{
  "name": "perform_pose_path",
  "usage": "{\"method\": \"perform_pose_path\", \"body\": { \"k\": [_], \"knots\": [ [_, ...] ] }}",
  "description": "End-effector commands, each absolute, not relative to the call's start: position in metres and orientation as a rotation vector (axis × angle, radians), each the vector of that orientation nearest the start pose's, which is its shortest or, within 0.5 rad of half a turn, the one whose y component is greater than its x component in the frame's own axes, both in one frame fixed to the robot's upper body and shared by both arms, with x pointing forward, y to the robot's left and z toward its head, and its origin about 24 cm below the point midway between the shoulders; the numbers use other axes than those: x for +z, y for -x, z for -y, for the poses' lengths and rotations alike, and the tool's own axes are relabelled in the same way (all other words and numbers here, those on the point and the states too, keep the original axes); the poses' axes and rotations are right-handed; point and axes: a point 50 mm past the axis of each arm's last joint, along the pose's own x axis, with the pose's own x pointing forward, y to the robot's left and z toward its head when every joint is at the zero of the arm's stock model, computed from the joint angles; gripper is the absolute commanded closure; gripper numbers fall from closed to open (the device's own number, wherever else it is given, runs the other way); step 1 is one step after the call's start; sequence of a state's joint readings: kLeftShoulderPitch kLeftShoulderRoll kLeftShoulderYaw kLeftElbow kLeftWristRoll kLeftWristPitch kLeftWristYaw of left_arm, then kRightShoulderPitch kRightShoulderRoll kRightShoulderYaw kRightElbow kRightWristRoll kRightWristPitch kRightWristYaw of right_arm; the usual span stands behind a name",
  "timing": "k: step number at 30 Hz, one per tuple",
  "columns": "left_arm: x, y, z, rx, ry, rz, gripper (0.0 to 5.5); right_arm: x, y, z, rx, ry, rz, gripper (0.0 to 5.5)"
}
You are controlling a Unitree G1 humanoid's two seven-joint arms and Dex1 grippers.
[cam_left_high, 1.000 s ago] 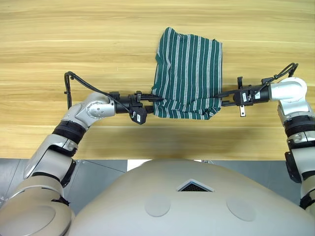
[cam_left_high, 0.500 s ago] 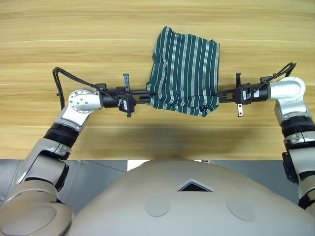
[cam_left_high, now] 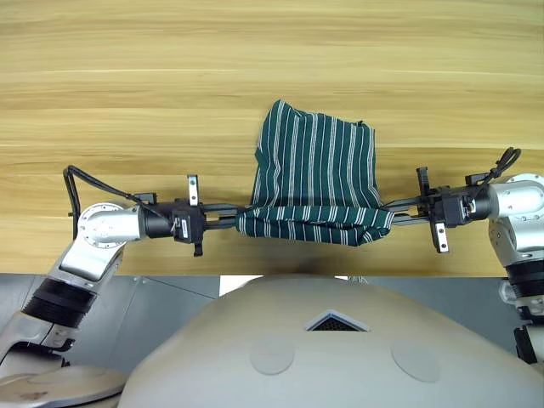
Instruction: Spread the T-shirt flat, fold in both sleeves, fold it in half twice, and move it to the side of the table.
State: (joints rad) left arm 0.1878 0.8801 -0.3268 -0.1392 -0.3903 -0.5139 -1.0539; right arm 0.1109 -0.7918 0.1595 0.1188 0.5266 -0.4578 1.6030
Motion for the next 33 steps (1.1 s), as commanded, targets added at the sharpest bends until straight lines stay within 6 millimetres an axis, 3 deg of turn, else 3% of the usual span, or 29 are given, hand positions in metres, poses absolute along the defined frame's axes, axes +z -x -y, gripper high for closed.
{"method": "perform_pose_path", "body": {
  "k": [1, 5, 9, 14, 20, 21, 28, 33],
  "knots": [
    [0.078, -0.206, -0.185, -1.468, -0.431, 0.044, 5.50, 0.060, -0.194, 0.230, 1.665, 0.270, -0.088, 5.40],
    [0.081, -0.252, -0.175, -1.480, -0.390, 0.009, 5.50, 0.057, -0.220, 0.233, 1.622, 0.222, -0.138, 5.40],
    [0.063, -0.286, -0.177, -1.454, -0.368, -0.120, 5.50, 0.050, -0.243, 0.237, 1.558, 0.162, -0.196, 5.41],
    [0.045, -0.302, -0.172, -1.420, -0.309, -0.175, 5.50, 0.044, -0.261, 0.236, 1.492, 0.065, -0.220, 5.41],
    [0.042, -0.311, -0.169, -1.366, -0.240, -0.188, 5.50, 0.044, -0.274, 0.239, 1.423, -0.027, -0.228, 5.41],
    [0.043, -0.313, -0.169, -1.354, -0.216, -0.190, 5.50, 0.043, -0.275, 0.239, 1.412, -0.038, -0.233, 5.12],
    [0.042, -0.322, -0.171, -1.261, -0.083, -0.232, 4.17, 0.040, -0.283, 0.246, 1.307, -0.119, -0.224, 3.81],
    [0.037, -0.324, -0.176, -1.186, 0.011, -0.252, 3.37, 0.035, -0.293, 0.241, 1.186, -0.125, -0.190, 2.90]
  ]
}}
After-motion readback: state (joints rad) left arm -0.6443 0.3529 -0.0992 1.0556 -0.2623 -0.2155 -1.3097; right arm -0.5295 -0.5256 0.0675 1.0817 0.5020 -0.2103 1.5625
